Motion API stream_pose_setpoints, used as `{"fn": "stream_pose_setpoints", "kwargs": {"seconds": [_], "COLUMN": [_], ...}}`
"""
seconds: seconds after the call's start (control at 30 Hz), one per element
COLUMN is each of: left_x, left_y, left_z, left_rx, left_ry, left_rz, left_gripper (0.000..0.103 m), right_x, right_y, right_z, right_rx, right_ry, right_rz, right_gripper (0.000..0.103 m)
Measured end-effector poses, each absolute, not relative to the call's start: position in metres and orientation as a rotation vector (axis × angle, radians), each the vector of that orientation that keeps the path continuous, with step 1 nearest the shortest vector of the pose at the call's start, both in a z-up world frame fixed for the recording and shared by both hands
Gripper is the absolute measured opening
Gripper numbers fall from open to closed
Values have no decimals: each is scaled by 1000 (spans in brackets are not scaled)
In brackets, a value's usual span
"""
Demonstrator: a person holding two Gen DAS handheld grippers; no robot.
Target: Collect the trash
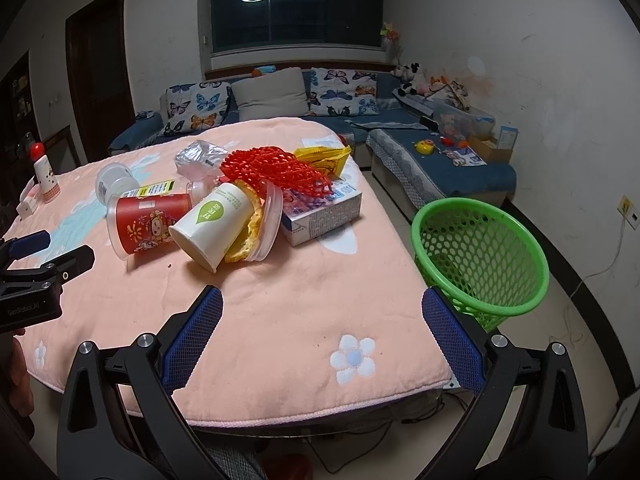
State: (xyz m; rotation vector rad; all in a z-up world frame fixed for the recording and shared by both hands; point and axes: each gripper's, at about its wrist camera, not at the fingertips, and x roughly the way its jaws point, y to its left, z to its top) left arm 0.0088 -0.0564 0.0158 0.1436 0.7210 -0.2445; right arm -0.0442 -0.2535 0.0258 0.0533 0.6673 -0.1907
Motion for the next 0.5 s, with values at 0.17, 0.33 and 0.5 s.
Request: {"fn": "stream_pose_setpoints", "kwargs": {"seconds": [0.17,0.33,0.5], "left_x": [11,12,13], "left_y": [-54,-51,-51], "left_z": [15,18,20], "left_rx": [140,130,129], "left_ry": [726,723,719], "left_rz": [-236,-231,-232], "left_gripper": [97,97,97], "right_x": [-43,-40,-39], "right_y": [-252,-250,-251], "right_z": [26,27,29], "right_rx": [57,51,52], "right_ry": [665,668,663], "right_rz": [-186,-182,-182], "right_gripper": [99,99,99]}}
